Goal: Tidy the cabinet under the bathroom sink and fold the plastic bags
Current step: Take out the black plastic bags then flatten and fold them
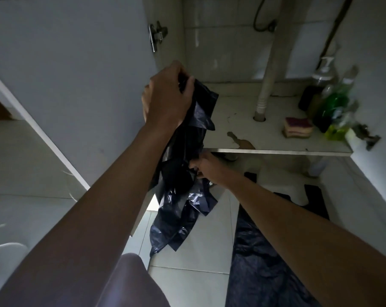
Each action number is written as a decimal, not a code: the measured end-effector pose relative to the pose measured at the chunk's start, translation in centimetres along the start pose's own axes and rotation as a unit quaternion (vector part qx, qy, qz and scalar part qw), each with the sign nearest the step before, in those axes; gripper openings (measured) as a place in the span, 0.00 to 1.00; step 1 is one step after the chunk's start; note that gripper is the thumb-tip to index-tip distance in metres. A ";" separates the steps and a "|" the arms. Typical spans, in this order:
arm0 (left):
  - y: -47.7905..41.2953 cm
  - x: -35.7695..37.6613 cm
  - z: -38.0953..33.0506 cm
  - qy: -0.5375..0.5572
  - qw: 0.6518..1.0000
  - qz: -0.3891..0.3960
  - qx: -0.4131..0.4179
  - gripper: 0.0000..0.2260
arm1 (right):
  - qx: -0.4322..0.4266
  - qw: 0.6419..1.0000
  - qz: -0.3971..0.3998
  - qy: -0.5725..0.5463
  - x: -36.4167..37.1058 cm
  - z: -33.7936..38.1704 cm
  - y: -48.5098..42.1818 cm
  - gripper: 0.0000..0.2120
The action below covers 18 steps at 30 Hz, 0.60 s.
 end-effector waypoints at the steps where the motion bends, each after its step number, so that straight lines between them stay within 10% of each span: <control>1: 0.1 0.3 -0.2 -0.012 1.000 0.010 0.009 0.11 | -0.010 0.998 0.013 0.058 0.1 0.3 -0.1 0.08; 8: 1.6 1.6 1.1 -0.059 0.997 0.045 0.015 0.11 | -0.034 0.985 -0.028 0.165 -1.4 1.6 1.0 0.15; 18: 0.6 -0.7 -0.7 -0.039 0.998 -0.034 0.022 0.11 | 0.015 0.980 0.064 -0.189 -2.9 1.0 0.9 0.10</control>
Point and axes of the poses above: each hand's wrist, its own y-axis away from the middle knuckle, its own x-axis out of the palm, z = x × y, the point moved 8 cm from there along -y, towards the middle knuckle, and after that the axes turned 4 degrees about -x, right-handed, at the moved point
